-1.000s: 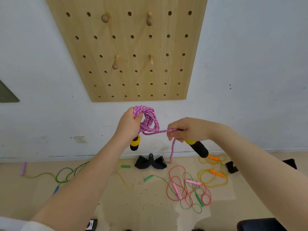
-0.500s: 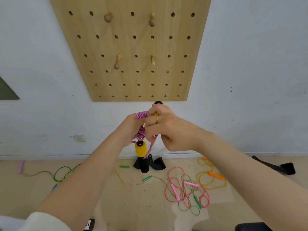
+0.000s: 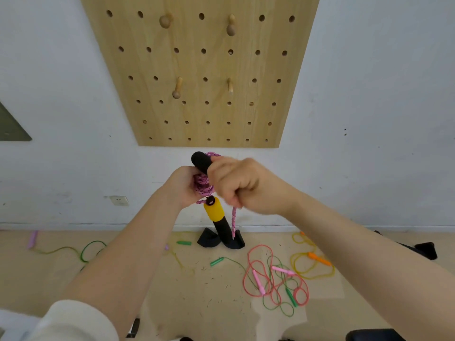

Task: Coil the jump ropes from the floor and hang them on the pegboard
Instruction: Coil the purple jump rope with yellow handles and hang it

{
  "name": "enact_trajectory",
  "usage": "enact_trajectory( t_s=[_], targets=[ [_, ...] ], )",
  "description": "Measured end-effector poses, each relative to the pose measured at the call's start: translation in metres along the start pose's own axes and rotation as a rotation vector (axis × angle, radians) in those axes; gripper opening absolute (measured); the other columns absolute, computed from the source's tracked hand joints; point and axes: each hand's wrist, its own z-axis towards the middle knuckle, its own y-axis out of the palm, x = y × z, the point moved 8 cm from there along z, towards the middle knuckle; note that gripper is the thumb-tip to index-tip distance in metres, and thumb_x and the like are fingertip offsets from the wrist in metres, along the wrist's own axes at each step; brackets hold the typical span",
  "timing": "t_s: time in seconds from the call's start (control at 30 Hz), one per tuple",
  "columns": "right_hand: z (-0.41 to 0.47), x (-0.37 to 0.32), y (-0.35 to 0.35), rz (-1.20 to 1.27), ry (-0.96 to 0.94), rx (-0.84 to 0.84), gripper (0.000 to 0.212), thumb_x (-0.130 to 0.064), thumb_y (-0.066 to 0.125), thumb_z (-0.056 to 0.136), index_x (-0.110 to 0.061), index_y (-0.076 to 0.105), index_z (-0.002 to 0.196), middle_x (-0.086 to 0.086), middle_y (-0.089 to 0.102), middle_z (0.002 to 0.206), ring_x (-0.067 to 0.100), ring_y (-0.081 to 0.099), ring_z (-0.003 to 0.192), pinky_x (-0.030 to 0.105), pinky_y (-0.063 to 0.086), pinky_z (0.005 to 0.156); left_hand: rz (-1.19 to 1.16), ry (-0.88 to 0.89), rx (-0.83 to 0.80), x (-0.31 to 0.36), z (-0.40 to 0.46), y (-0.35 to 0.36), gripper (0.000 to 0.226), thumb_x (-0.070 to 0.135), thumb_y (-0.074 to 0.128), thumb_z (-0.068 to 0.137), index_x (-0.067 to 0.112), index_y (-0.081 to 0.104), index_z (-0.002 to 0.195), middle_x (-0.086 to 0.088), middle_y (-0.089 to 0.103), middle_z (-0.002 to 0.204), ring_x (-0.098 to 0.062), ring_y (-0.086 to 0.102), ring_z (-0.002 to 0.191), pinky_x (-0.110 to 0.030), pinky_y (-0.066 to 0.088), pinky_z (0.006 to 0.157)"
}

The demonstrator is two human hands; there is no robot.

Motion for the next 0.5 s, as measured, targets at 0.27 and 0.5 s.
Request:
enact_trajectory(
  t_s=[0.27, 0.5],
  targets=[
    [-0.023, 0.036, -0.067, 0.299, 0.322, 0.506, 0.045, 0.018, 0.026, 0.046, -0.025, 0.041, 0.045, -0.014, 0.043, 0.052, 0.038, 0.027, 0.062, 0.028, 0.032, 0.066, -0.186, 0.007, -0.008, 0.000, 0.004, -0.007, 0.035, 0.022, 0.029, 0.095, 0.000, 0.055, 0.103, -0.021, 0.062, 0.099, -0.031, 0.061, 0.088, -0.043, 0.050, 0.077],
    [-0.018, 0.031, -0.076, 0.126, 0.389, 0.465, 0.040, 0.010, 0.025, 0.046, -0.026, 0.042, 0.045, -0.014, 0.042, 0.052, 0.018, 0.036, 0.063, 0.019, 0.034, 0.060, 0.439, 0.205, -0.009, 0.011, 0.004, 0.001, 0.033, 0.029, 0.039, 0.100, 0.005, 0.051, 0.118, -0.016, 0.065, 0.102, -0.030, 0.065, 0.076, -0.044, 0.055, 0.078]
  ],
)
